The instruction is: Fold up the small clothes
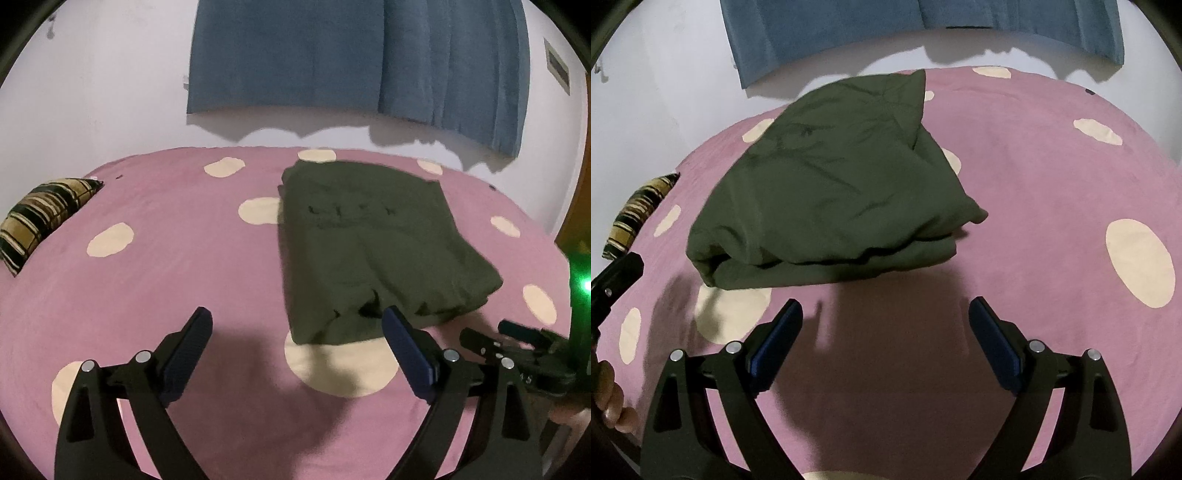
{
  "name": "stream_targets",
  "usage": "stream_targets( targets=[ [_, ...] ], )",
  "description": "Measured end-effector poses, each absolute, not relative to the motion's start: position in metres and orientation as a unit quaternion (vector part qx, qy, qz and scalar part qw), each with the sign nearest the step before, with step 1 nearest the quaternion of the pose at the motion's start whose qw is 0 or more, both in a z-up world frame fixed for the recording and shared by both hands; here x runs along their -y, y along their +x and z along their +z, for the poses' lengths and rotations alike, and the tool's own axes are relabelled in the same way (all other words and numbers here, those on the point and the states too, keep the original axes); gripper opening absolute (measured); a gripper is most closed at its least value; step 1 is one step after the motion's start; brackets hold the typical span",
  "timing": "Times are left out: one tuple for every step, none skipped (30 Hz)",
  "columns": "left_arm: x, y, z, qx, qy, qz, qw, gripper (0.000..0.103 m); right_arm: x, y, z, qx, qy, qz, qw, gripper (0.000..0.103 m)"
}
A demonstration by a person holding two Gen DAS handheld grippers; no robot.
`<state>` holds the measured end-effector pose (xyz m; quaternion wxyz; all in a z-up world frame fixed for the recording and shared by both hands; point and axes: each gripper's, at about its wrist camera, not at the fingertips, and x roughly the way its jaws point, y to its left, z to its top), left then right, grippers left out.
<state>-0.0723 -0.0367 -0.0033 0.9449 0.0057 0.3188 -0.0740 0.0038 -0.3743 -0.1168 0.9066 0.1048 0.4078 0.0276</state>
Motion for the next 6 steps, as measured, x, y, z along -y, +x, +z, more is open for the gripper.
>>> stream_targets(
  targets=[
    [0.034,-0.07,-0.001,-0.319,0.002,-0.071,0.945,0.092,0.375,0.003,-0.114,-0.405,0.107,0.031,0.907,0.091],
    [0.03,-0.067,0.001,-0.321,0.0,-0.07,0.944,0.092,0.376,0.003,-0.11,-0.403,0.107,0.036,0.908,0.091],
    [0.025,-0.061,0.003,-0.327,-0.002,-0.07,0.943,0.092,0.377,0.003,-0.106,-0.4,0.108,0.039,0.909,0.091],
    [0.019,-0.055,0.004,-0.331,-0.004,-0.065,0.941,0.092,0.38,0.003,-0.102,-0.397,0.111,0.041,0.91,0.091],
    [0.013,-0.047,0.004,-0.335,-0.006,-0.053,0.941,0.092,0.385,0.004,-0.097,-0.391,0.117,0.043,0.912,0.091],
    [0.004,-0.035,0.005,-0.338,-0.007,-0.038,0.941,0.092,0.391,0.005,-0.093,-0.385,0.124,0.043,0.913,0.091]
  ],
)
